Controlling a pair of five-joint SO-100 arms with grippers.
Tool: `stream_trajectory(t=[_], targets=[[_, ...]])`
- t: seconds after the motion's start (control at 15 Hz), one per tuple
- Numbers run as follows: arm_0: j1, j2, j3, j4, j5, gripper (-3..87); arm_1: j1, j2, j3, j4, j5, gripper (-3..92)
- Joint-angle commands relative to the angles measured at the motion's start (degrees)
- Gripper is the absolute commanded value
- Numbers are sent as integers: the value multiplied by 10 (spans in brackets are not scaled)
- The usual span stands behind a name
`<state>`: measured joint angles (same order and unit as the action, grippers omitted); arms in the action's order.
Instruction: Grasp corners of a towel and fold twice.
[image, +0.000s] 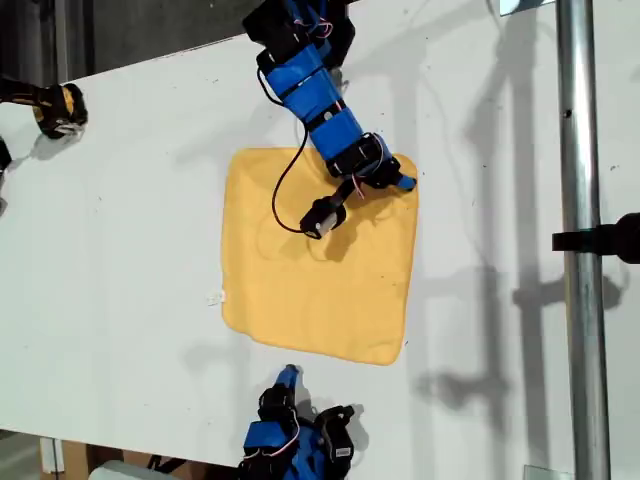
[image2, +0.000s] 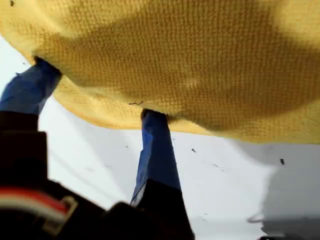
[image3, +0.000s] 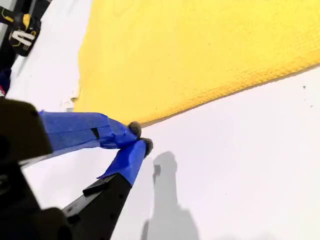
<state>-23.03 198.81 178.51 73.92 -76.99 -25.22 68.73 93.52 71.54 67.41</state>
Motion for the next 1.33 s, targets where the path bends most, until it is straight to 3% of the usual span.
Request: stream_trajectory(t=[0.0, 0.27, 0.47, 0.73, 1.07, 1.27], targets=[[1, -1, 2, 0, -6, -5, 16, -9, -7, -4, 9, 35], [5, -1, 1, -7, -18, -5, 24, -5, -12, -11, 4, -1], [59, -2, -26, -91, -27, -7, 25, -5, -12, -19, 0, -1], [101, -227, -236, -90, -24, -8, 28, -7, -15, -28, -4, -1], [186, -578, -562, -67, 69, -8, 27, -4, -15, -24, -5, -1], [243, -749, -737, 17, 157, -8, 28, -3, -17, -24, -8, -1]])
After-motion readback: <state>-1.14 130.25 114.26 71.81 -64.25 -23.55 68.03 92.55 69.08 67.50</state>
